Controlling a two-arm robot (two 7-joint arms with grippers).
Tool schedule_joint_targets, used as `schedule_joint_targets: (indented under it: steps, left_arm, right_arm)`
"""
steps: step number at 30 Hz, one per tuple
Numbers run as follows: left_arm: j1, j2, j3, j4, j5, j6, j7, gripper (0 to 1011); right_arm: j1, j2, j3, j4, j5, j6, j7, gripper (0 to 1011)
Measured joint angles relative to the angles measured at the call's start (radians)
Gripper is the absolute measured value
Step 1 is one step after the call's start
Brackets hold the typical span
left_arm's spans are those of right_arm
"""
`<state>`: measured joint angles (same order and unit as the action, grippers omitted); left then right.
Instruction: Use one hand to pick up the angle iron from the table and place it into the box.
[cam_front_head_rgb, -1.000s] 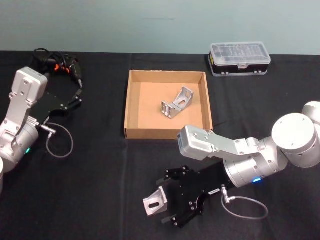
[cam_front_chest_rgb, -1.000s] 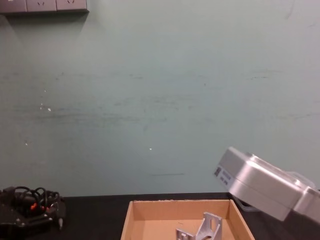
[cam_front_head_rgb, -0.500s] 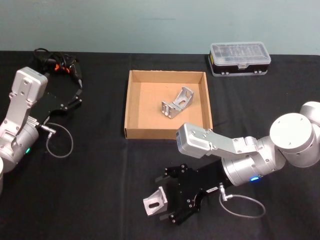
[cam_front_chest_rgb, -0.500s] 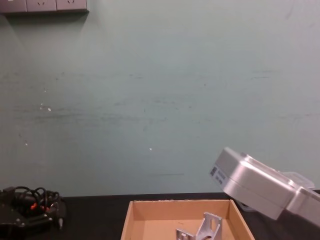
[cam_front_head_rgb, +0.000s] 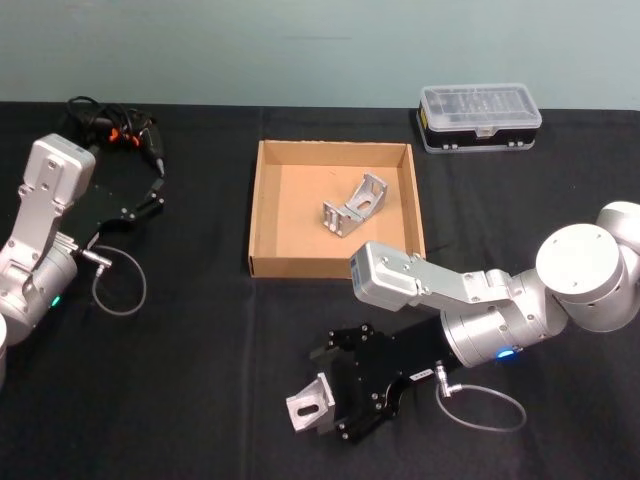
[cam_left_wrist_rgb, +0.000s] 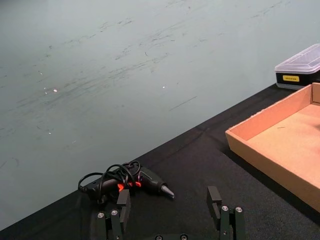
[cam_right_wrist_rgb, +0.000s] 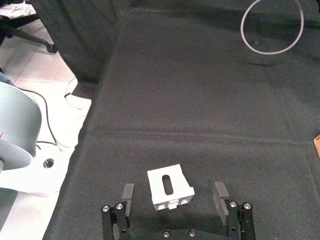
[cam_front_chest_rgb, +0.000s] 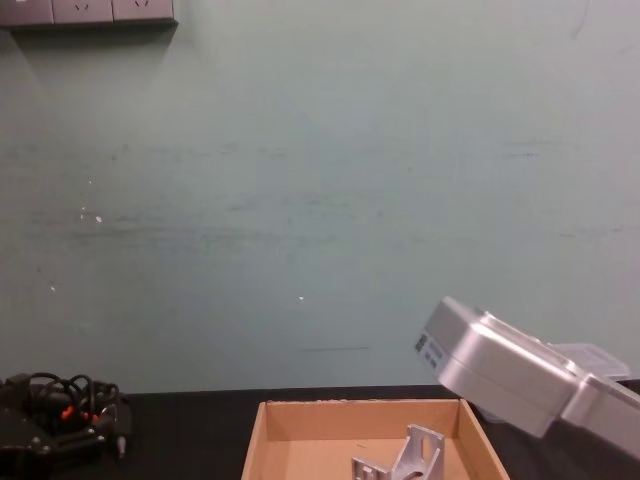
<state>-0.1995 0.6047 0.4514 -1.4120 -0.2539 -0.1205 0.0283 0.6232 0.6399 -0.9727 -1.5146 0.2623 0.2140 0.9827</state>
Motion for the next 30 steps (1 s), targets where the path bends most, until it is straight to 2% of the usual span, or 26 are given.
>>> schedule_joint_targets:
  steps: [4,9,10,13,22,30]
  left_arm:
    - [0.0,0.0,0.0,0.0,0.0,0.0,0.0,1000]
    - [0.0,0.0,0.0,0.0,0.0,0.0,0.0,1000]
    - [0.0,0.0,0.0,0.0,0.0,0.0,0.0,1000]
    - [0.0,0.0,0.0,0.0,0.0,0.0,0.0,1000]
    - [0.0,0.0,0.0,0.0,0.0,0.0,0.0,1000]
    - [0.0,0.0,0.0,0.0,0.0,0.0,0.0,1000]
  right_arm:
    - [0.002,0.0,-0.003,0.001,-0.002,-0.001,0.003,995]
    - [0.002,-0.001,-0.005,0.002,-0.003,-0.001,0.005,885]
    - [0.001,-0.002,-0.004,0.004,-0.003,0.001,0.004,838]
    - [0.0,-0.003,-0.004,0.006,-0.003,0.005,0.003,788]
    - [-0.004,-0.003,-0.002,0.008,0.0,0.007,0.0,490]
    - [-0.009,-0.003,0.003,0.008,0.004,0.007,-0.006,472]
